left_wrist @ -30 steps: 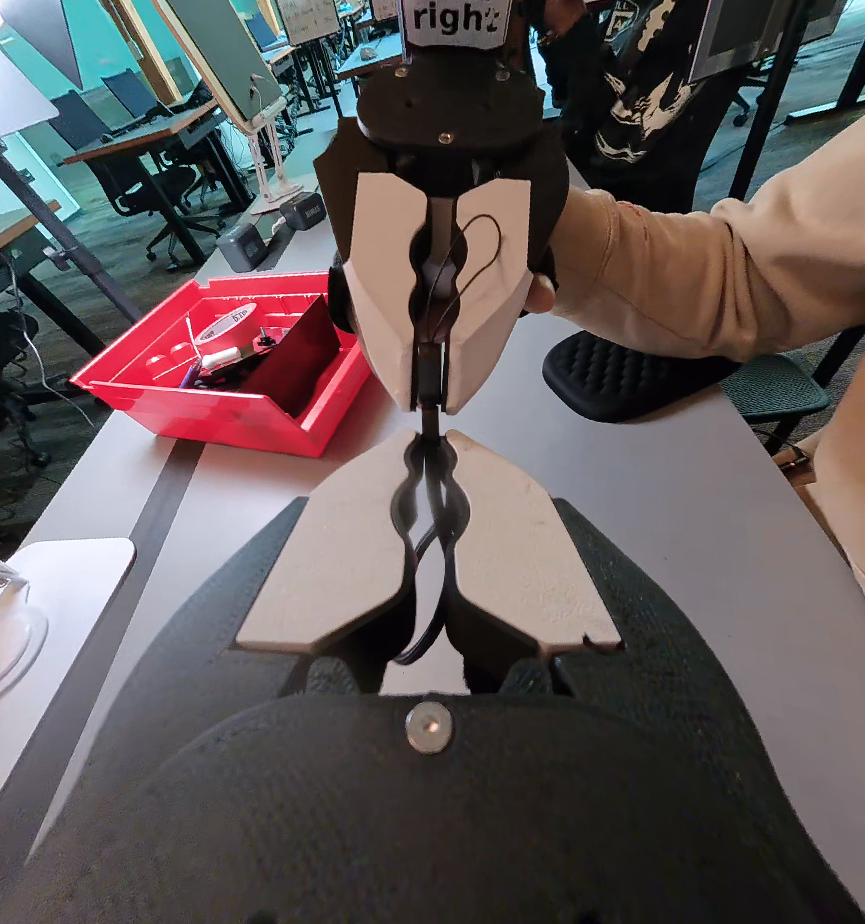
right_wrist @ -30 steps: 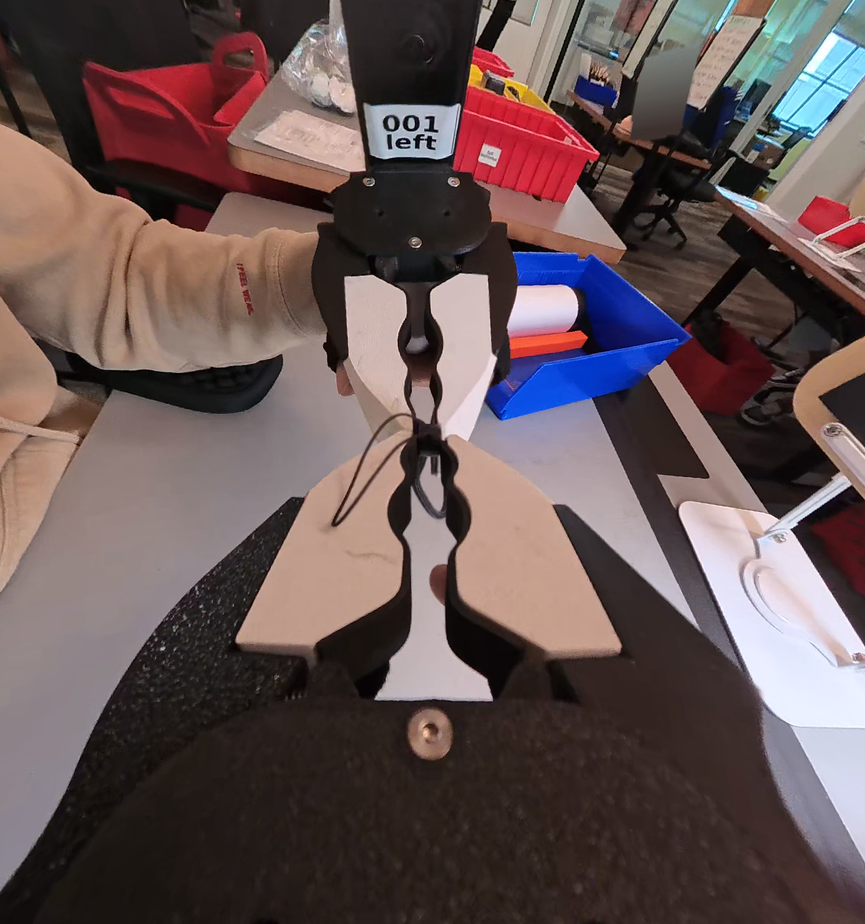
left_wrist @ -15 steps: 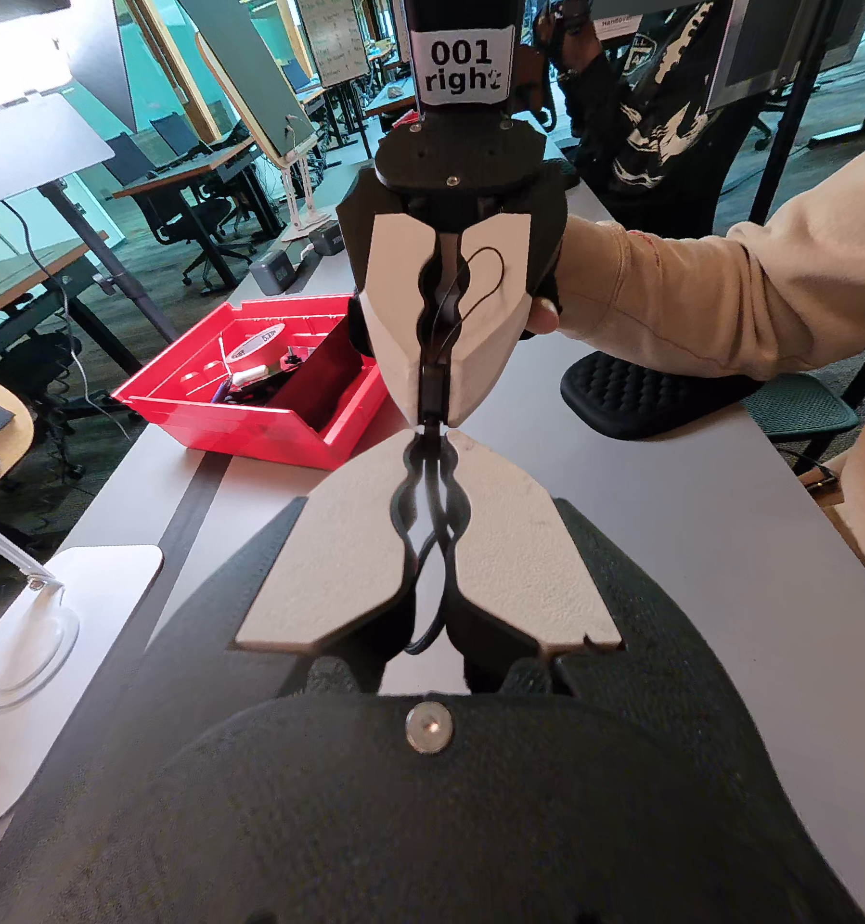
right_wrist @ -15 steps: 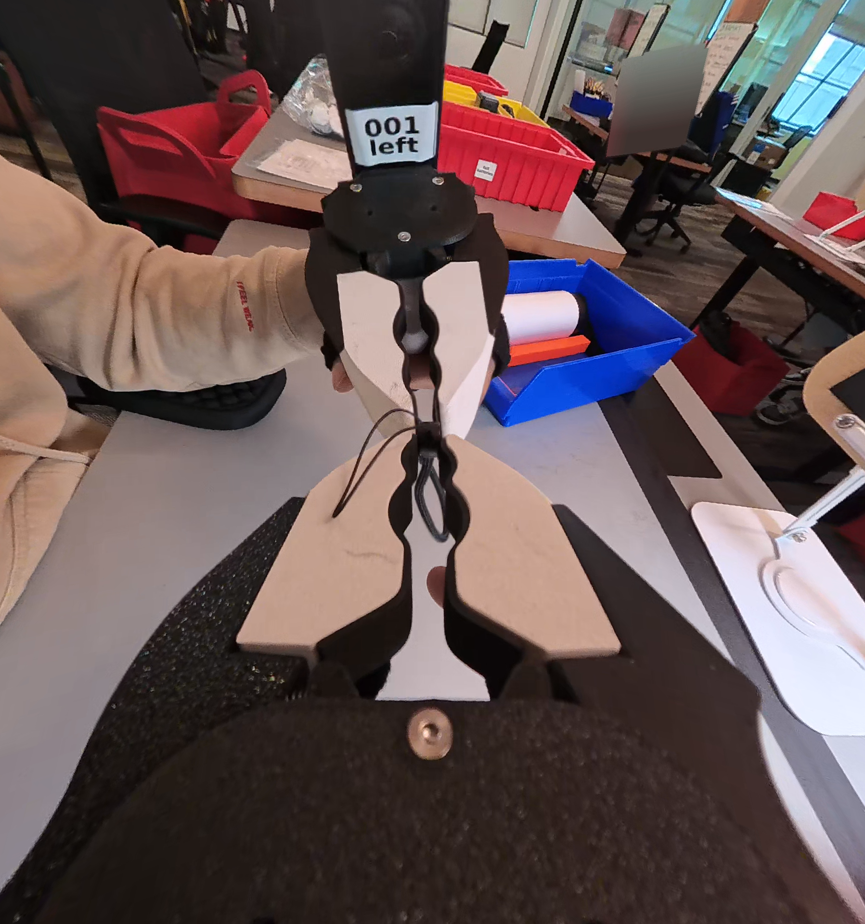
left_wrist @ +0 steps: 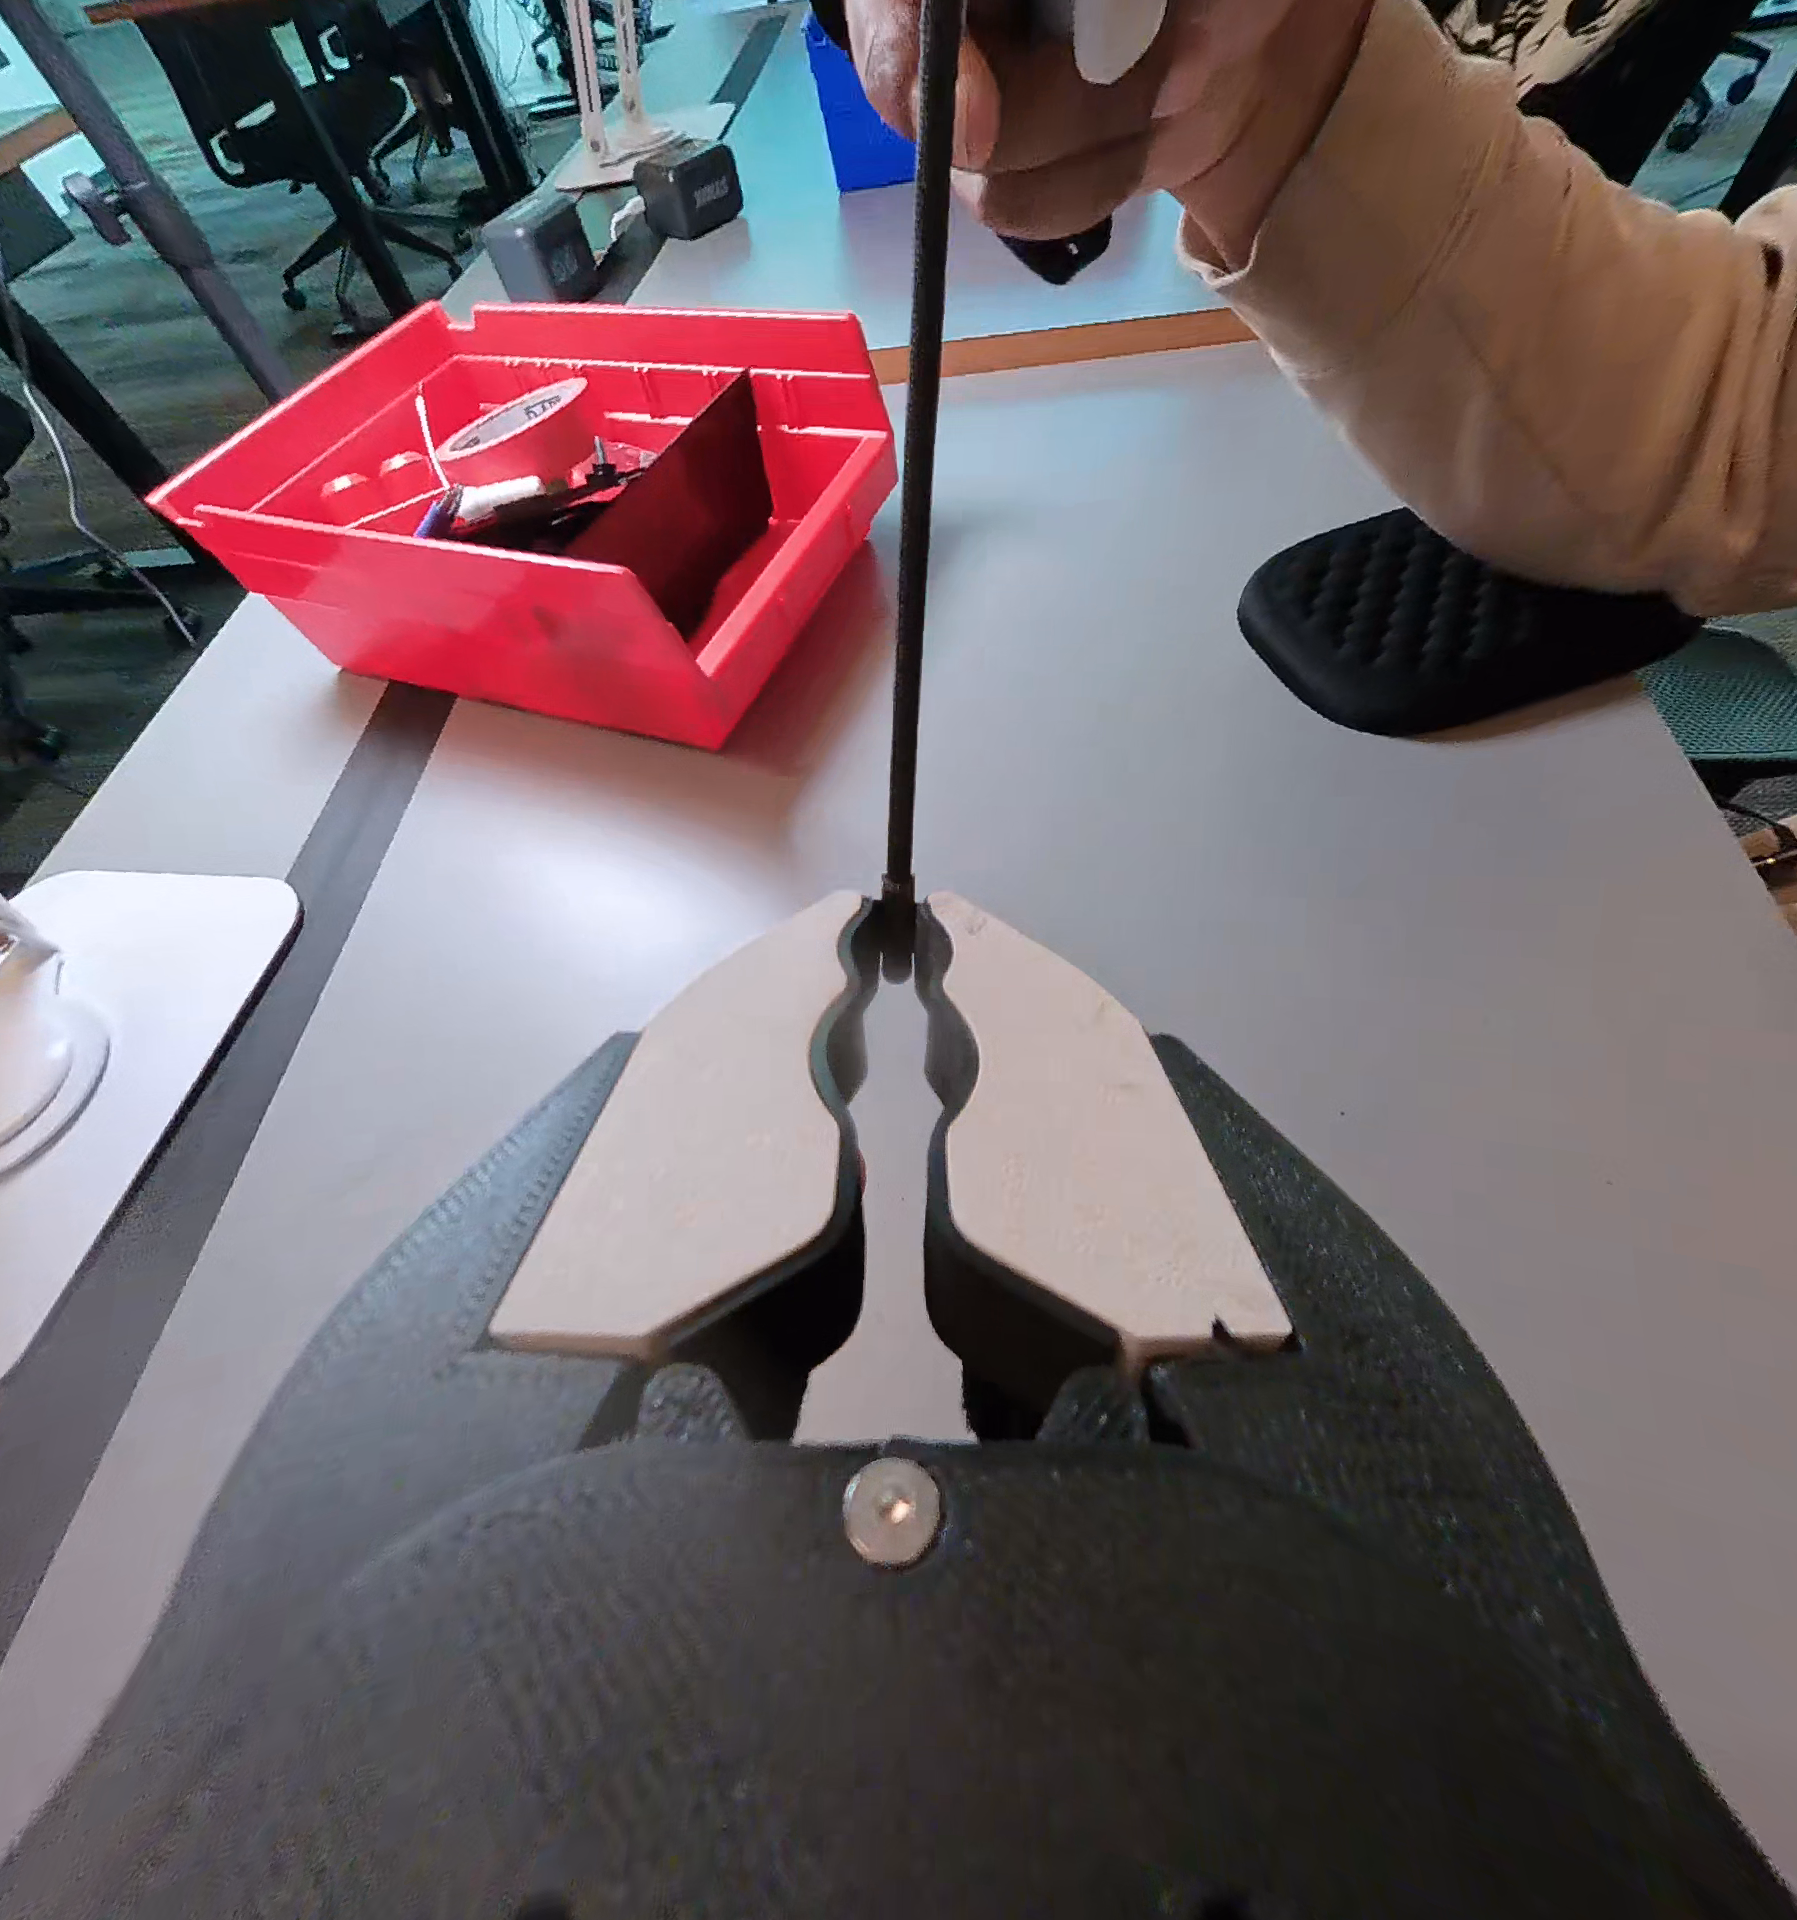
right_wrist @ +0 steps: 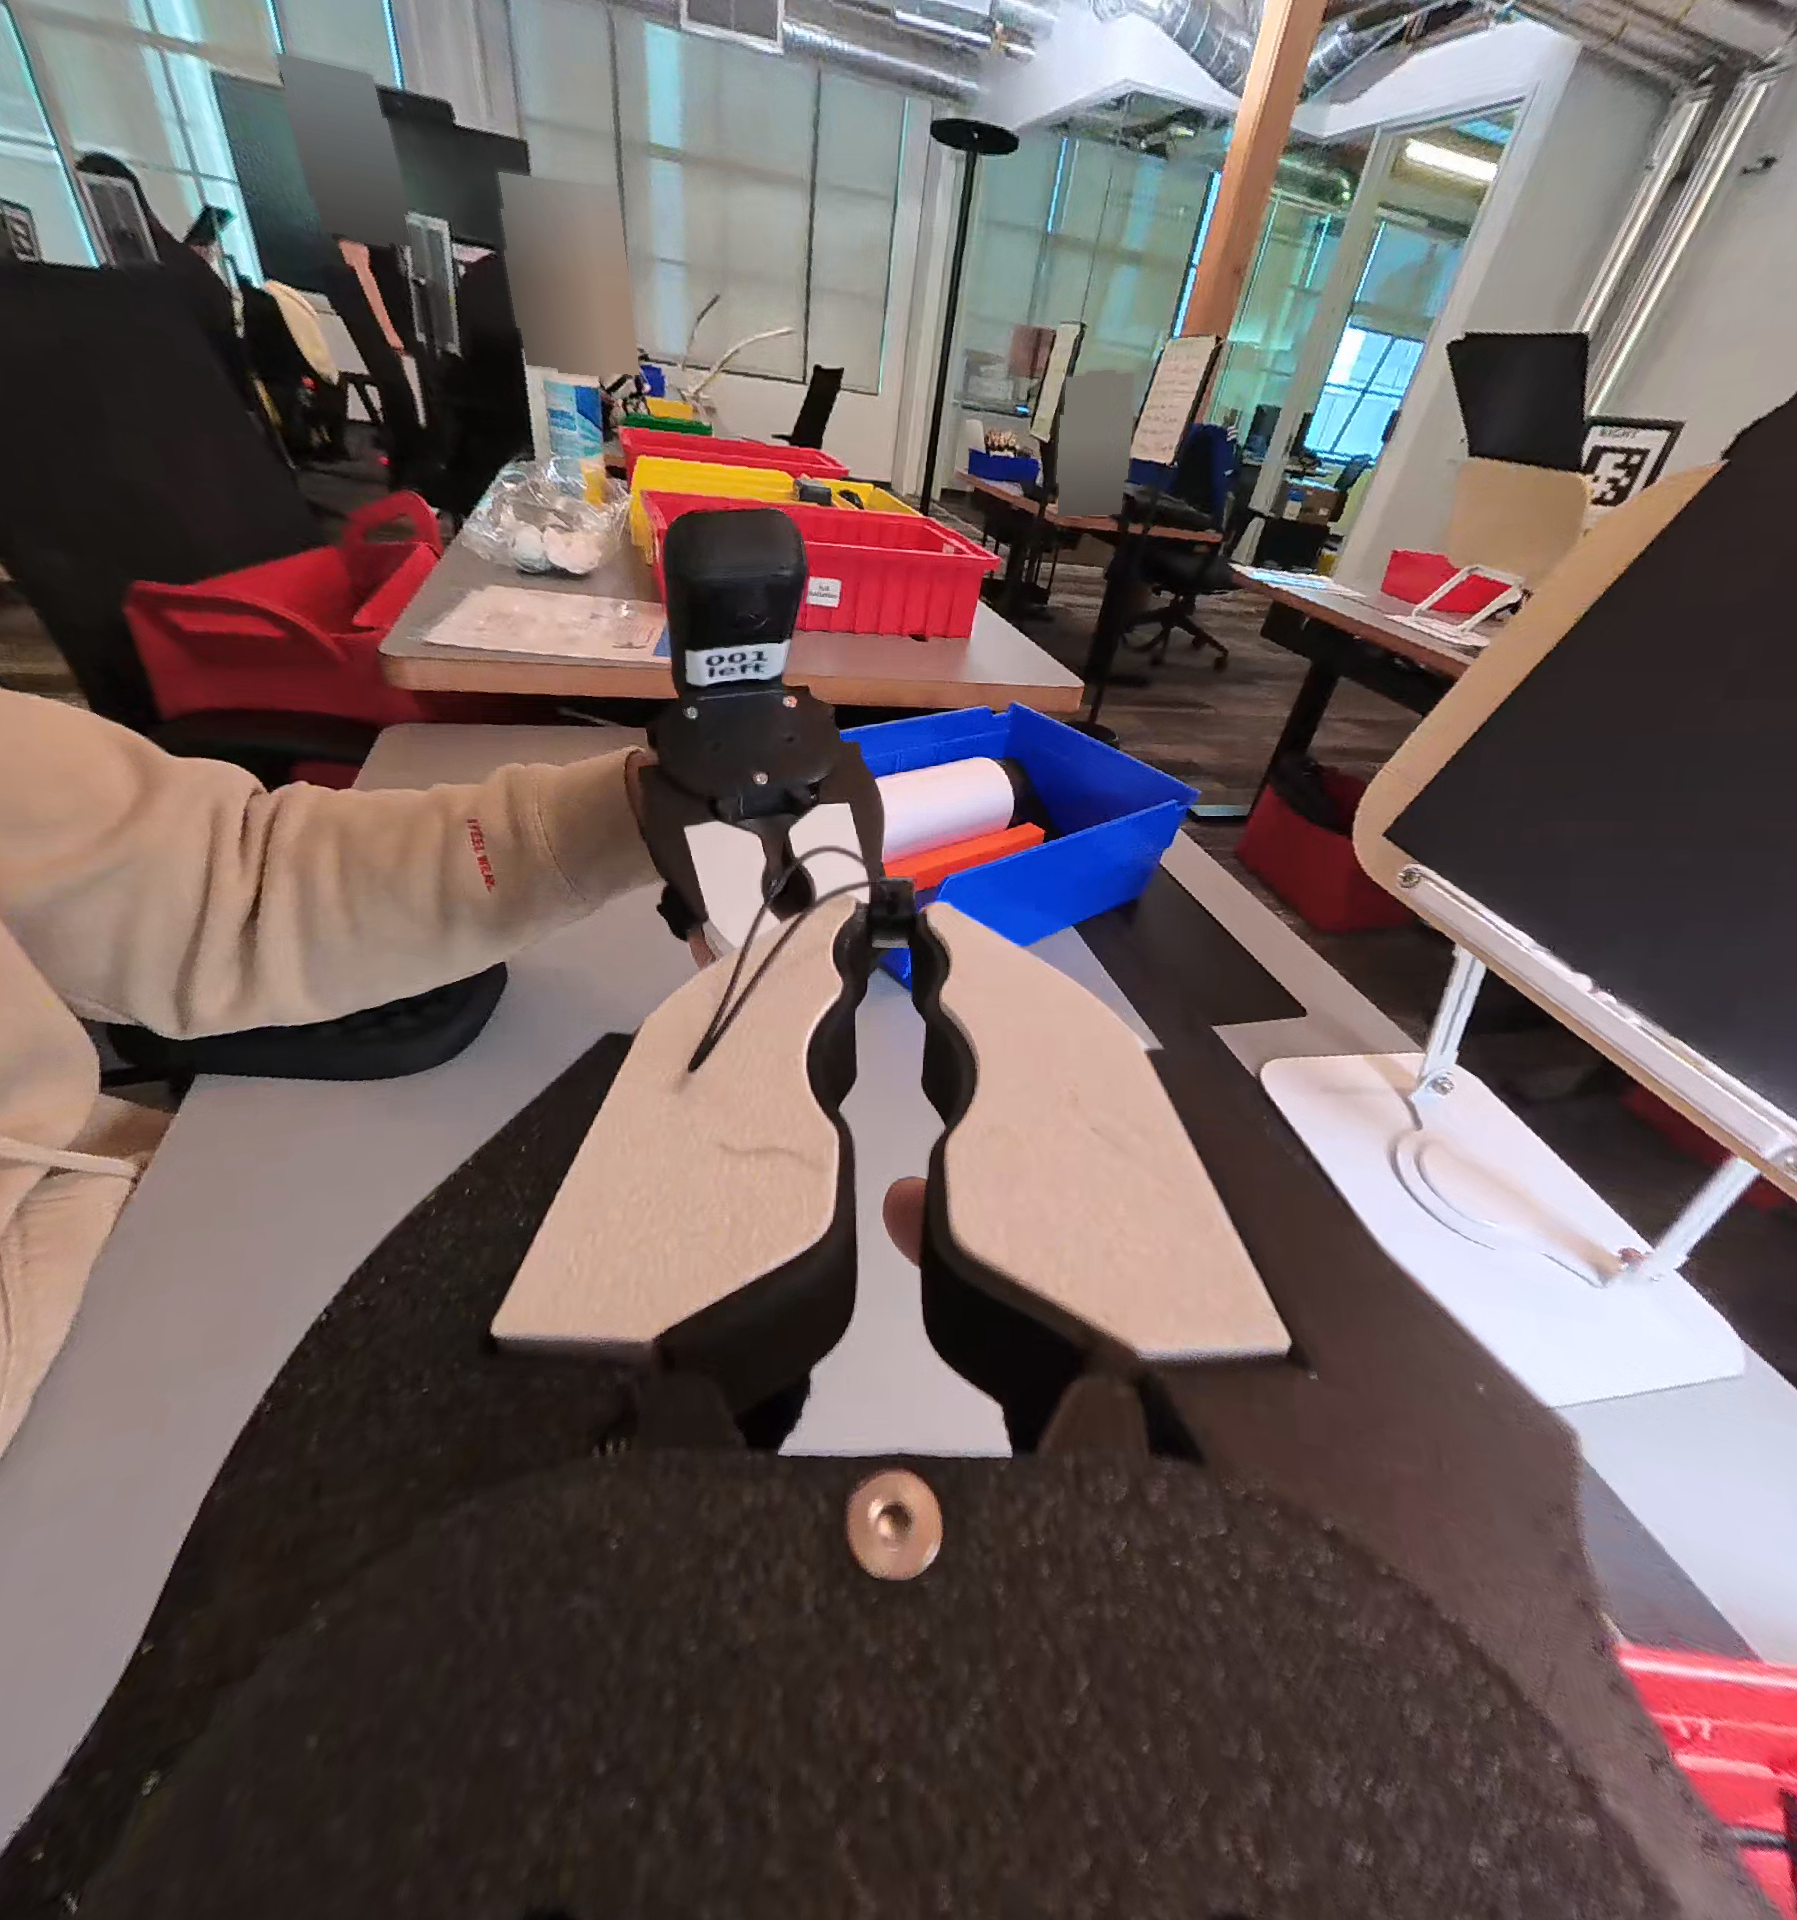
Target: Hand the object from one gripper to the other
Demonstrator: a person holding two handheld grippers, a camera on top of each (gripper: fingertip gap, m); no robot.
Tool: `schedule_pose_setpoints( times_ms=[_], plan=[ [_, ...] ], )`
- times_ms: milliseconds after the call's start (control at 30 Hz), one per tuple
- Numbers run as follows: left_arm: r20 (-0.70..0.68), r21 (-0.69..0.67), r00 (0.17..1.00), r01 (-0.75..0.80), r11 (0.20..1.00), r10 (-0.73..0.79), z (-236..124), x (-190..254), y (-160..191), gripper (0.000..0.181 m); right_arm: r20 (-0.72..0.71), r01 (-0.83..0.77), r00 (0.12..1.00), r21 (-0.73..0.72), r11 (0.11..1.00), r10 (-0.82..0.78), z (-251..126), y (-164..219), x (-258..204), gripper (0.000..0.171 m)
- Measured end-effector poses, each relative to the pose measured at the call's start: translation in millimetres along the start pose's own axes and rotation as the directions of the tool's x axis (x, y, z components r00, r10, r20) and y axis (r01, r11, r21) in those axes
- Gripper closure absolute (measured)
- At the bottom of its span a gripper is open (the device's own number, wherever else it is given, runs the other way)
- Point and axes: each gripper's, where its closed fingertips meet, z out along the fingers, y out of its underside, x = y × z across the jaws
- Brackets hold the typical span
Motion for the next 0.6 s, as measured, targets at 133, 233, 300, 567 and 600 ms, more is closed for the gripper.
schedule_pose_setpoints(
  times_ms=[133,233,300,567,600],
  plan=[
    [0.004,0.047,0.999,0.036,0.998,-0.037,-9,-5,-6,0.175,-0.036,-0.014,0.999,-0.034,0.999,0.013,-3,8,9,0.164],
    [0.06,0.032,0.997,0.052,0.998,-0.053,-17,-13,-7,0.175,-0.221,-0.021,0.975,-0.195,0.981,-0.023,-18,36,44,0.164],
    [0.093,-0.04,0.993,0.08,0.996,-0.076,-18,-19,3,0.175,-0.378,-0.072,0.926,-0.239,0.968,-0.024,-39,43,71,0.157],
    [0.056,-0.179,0.984,0.175,0.968,-0.167,1,-11,24,0.175,-0.149,0.312,0.892,-0.483,0.818,-0.428,9,47,8,0.136],
    [0.04,-0.193,0.986,0.168,0.967,-0.164,4,-6,25,0.175,-0.082,0.361,0.883,-0.514,0.778,-0.463,26,61,-2,0.134]
  ],
)
